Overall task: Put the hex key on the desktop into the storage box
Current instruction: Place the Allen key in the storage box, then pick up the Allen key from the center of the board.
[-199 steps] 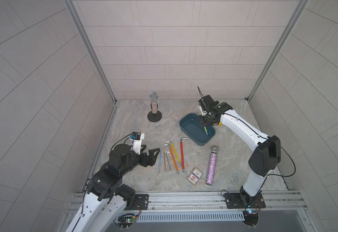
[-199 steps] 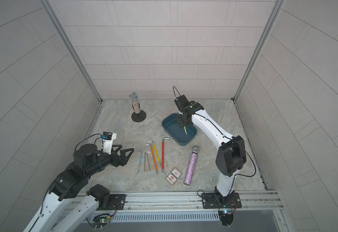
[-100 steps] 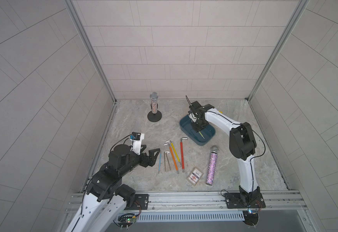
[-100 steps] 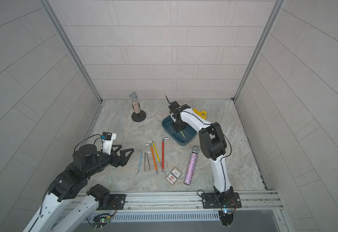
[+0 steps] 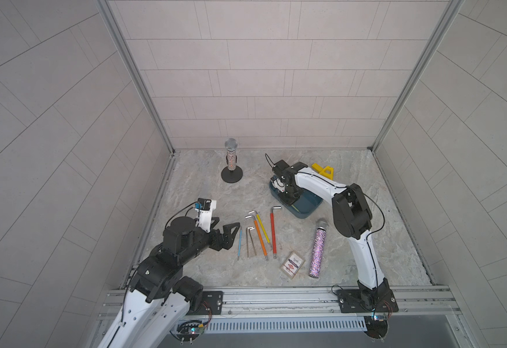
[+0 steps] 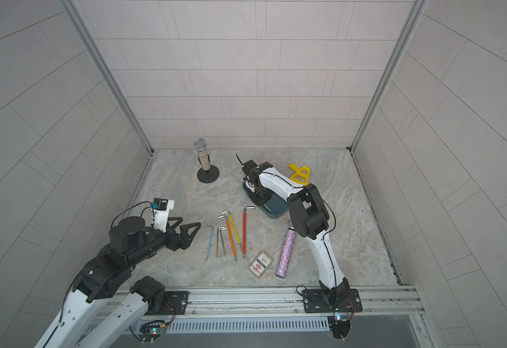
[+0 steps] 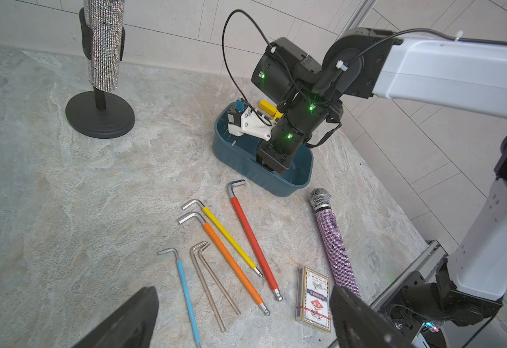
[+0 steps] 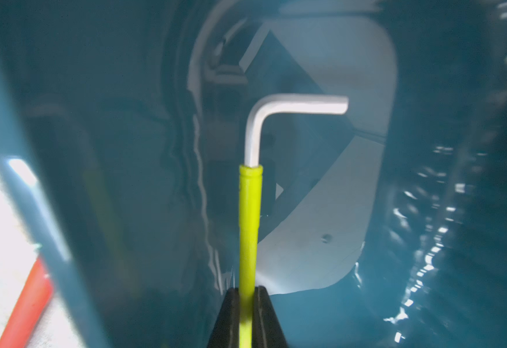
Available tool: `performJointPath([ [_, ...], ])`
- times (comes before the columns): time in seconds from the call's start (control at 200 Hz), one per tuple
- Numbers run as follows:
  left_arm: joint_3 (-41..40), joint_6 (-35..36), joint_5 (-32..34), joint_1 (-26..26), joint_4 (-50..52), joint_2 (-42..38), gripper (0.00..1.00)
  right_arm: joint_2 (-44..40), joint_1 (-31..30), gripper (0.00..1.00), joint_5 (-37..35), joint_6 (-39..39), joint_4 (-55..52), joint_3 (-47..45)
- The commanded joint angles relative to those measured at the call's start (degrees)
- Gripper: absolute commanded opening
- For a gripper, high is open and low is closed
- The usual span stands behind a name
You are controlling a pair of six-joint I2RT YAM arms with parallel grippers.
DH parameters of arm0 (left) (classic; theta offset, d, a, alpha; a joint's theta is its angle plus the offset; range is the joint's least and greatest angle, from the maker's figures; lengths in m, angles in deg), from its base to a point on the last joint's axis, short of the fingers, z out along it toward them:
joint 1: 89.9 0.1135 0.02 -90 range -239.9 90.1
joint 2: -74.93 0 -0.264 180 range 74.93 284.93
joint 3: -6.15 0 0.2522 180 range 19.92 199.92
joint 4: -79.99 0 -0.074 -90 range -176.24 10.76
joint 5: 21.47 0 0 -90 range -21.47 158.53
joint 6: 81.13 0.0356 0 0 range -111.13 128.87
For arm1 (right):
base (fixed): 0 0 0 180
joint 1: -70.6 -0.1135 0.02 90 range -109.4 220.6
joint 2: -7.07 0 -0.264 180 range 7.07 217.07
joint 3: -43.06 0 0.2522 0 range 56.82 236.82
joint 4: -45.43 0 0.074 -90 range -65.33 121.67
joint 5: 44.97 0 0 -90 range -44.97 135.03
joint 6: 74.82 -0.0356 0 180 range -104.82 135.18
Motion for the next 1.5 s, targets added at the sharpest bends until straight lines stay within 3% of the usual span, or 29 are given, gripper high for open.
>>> performJointPath([
  [0.0,-0.31,0.14,0.67,-0.26,-1.19,-0.41,0.96,0.18,0.2,0.2,-2.42,0.24,-2.12,1.08],
  [0.085,-0.3,0.14,0.64,-0.26,-1.27,-0.44,0.96,-0.18,0.19,0.43,-3.65,-0.17,-2.03,1.2],
  [0.175,-0.3,0.14,0.66,-0.2,-1.28,-0.5,0.96,-1.04,0.2,0.48,-4.15,-0.7,-1.62,1.06],
  [0.515,-0.28,0.22,0.91,-0.3,-1.28,-0.55,0.96,-9.83,0.08,0.42,-6.69,-6.23,0.25,2.56],
  [0.72,-0.42,0.28,1.19,-0.28,-1.45,-0.92,0.96,-19.11,-7.06,0.42,-8.3,-23.42,3.88,-2.59],
  [0.84,-0.37,0.39,0.73,-0.26,-1.63,-1.32,0.96,-19.57,-14.12,0.43,-10.49,-34.48,2.97,-5.46],
  [1.026,-0.64,0.4,0.77,-0.26,-1.81,-2.33,0.96,-18.76,-20.06,0.43,-8.26,-49.17,6.67,-12.77],
  [1.266,-0.57,0.33,1.16,-0.26,-1.63,-2.73,0.96,-14.82,-20.66,0.43,-8.21,-52.21,7.11,-15.13],
  [1.496,-0.55,0.39,1.07,-0.25,-1.72,-2.67,0.97,-12.17,-18.9,0.4,-3.7,-52.67,9.91,-17.52],
])
